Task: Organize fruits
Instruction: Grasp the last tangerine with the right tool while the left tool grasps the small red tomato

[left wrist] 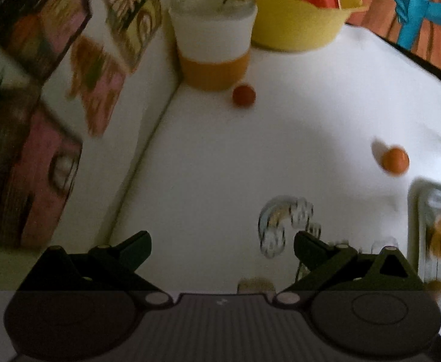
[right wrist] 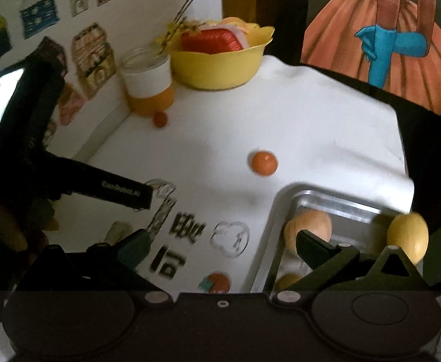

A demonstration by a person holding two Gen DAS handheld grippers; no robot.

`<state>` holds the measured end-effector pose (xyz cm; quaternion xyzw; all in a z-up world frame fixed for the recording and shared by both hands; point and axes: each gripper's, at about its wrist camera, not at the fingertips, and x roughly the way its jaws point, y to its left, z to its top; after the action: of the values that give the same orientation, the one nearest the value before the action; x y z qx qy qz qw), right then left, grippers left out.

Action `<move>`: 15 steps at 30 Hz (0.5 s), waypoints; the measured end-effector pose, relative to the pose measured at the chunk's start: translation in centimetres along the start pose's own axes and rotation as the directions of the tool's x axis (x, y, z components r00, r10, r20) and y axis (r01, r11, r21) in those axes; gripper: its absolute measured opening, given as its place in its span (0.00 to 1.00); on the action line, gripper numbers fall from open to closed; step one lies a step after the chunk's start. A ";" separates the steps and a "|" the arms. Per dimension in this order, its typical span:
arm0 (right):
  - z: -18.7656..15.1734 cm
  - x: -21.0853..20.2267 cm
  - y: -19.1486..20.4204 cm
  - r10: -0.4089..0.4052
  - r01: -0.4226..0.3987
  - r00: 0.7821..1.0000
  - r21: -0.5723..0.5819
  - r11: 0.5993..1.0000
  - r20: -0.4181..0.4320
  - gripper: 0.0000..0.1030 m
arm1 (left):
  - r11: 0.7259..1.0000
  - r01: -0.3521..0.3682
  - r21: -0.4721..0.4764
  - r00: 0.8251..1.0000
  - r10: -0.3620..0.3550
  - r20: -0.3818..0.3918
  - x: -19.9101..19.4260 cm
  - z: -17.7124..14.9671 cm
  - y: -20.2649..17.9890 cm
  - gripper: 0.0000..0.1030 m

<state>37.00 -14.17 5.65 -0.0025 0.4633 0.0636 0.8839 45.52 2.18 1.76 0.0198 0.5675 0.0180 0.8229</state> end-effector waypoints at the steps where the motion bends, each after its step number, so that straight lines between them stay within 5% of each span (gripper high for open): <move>1: 0.2 0.4 -0.1 -0.008 0.008 1.000 -0.004 1.000 0.006 0.99 | 1.000 0.001 -0.002 1.000 -0.001 0.013 0.2 0.5 0.0 0.99; 8: 1.6 3.6 -0.7 -0.096 0.097 0.995 -0.030 0.995 0.035 0.99 | 0.999 0.041 -0.015 0.995 -0.039 0.092 2.6 2.8 0.1 0.99; 15: 3.5 6.7 -0.9 -0.097 0.097 0.995 -0.001 0.995 0.039 0.99 | 0.992 0.113 -0.060 0.977 -0.100 0.190 4.9 7.1 0.4 0.99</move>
<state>43.77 -14.10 2.09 -0.0251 0.4454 0.0215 0.8947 53.91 2.79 -0.24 -0.0381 0.4871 -0.0080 0.8725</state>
